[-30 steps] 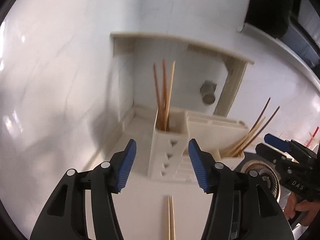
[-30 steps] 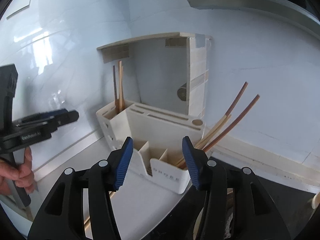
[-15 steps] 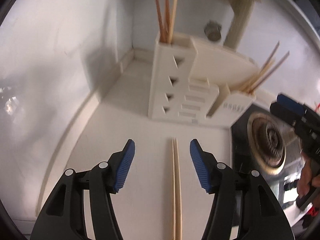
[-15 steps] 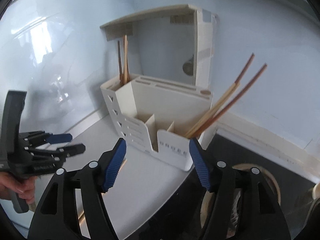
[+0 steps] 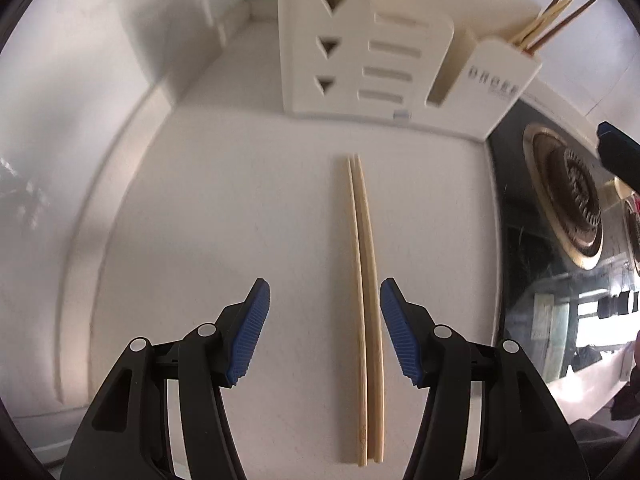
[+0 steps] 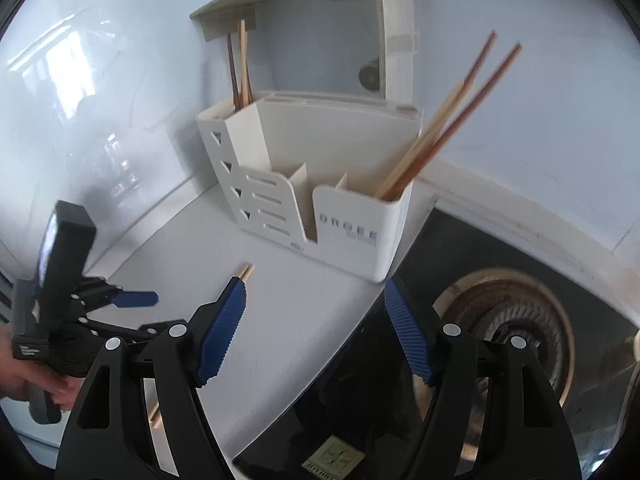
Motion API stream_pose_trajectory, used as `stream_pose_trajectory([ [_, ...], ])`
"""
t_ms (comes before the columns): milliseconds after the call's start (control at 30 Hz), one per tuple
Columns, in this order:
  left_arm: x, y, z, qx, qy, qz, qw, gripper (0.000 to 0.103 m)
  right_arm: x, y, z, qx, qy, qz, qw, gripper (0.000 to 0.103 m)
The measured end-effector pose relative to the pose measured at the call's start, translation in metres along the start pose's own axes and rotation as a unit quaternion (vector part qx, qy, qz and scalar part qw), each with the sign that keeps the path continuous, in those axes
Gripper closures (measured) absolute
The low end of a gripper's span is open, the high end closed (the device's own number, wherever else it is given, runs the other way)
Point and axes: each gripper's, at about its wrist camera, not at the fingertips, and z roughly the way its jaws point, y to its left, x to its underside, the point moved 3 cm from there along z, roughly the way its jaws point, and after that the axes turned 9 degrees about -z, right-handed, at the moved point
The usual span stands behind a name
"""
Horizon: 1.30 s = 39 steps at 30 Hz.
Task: Organize utensils
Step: 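Move both tools back toward the last two pale chopsticks, then grasp a pale chopstick with the left tool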
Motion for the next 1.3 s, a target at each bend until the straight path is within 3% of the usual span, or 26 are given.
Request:
stream_pose_trajectory([
  [500, 0.022, 0.002, 0.027, -0.024, 0.062, 0.013, 0.9977, 0.046, 0.016, -0.003, 0.009, -0.02, 0.033, 0.036, 0.999, 0.031],
  [733, 0.025, -0.01, 0.027, -0.036, 0.061, 0.035, 0.9969, 0.045, 0.02, -0.001, 0.011, -0.02, 0.043, 0.032, 0.998, 0.031],
  [833, 0.02, -0.011, 0.028, -0.039, 0.071, 0.033, 0.9962, 0.054, 0.02, 0.001, 0.012, -0.021, 0.046, 0.026, 0.998, 0.031],
  [900, 0.018, -0.008, 0.03, -0.043, 0.083, 0.029, 0.9951, 0.072, 0.02, 0.003, 0.013, -0.022, 0.051, 0.026, 0.998, 0.031],
  [1000, 0.018, -0.008, 0.031, -0.049, 0.097, 0.037, 0.9933, 0.09, 0.021, 0.004, 0.014, -0.019, 0.058, 0.025, 0.998, 0.031],
  [1067, 0.019, -0.008, 0.031, -0.052, 0.103, 0.05, 0.992, 0.096, 0.022, 0.007, 0.017, -0.022, 0.064, 0.025, 0.997, 0.031],
  [1300, 0.019, -0.002, 0.031, -0.042, 0.113, 0.053, 0.9913, 0.097, 0.018, 0.022, 0.027, -0.025, 0.093, 0.016, 0.995, 0.031],
])
